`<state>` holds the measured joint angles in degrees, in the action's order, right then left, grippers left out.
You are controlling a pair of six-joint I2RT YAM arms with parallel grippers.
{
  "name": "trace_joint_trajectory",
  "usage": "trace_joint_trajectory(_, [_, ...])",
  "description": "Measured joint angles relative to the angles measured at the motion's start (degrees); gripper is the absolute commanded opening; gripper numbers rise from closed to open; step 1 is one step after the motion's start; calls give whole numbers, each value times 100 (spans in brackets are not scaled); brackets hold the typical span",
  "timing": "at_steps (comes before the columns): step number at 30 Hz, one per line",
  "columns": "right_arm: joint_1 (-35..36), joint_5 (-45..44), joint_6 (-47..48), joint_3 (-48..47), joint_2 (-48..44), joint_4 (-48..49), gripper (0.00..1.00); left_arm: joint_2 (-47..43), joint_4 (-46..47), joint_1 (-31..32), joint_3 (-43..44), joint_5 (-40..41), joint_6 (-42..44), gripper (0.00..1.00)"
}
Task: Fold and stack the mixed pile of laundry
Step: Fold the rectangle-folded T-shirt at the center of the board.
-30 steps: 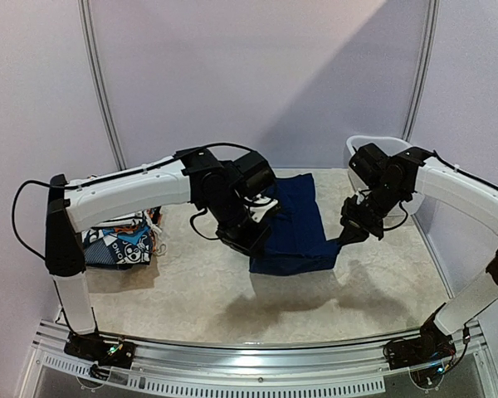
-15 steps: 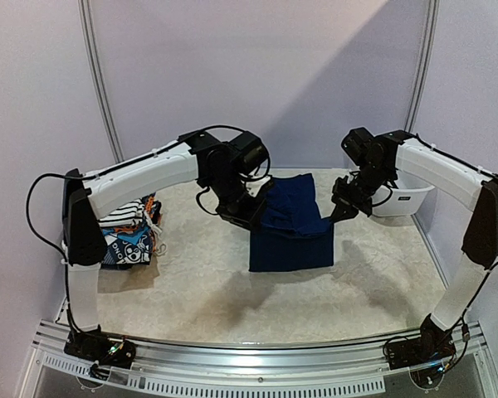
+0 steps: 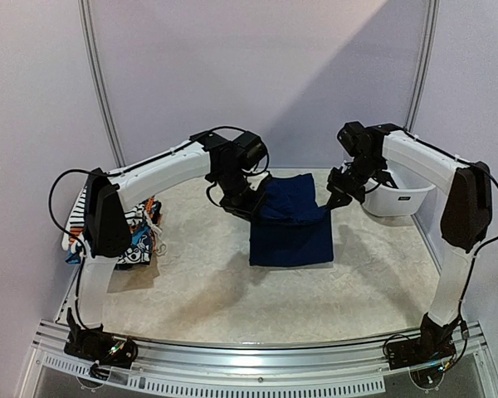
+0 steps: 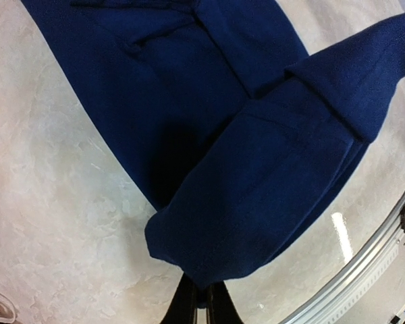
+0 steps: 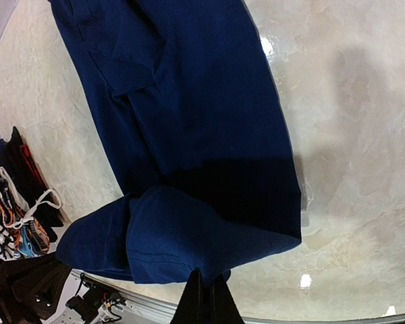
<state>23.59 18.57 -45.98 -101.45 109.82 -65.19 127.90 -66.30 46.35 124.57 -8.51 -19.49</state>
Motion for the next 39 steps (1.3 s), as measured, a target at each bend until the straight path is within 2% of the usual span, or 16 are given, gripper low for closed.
trace_joint_trajectory(21, [-350, 247, 387, -787, 1300, 201, 0, 1062, 234, -459, 785, -26, 76, 0])
trace_joint_trajectory(39, [-568, 428, 518, -1462, 2162, 219, 0, 1768, 623, -774, 1220, -479, -326, 0])
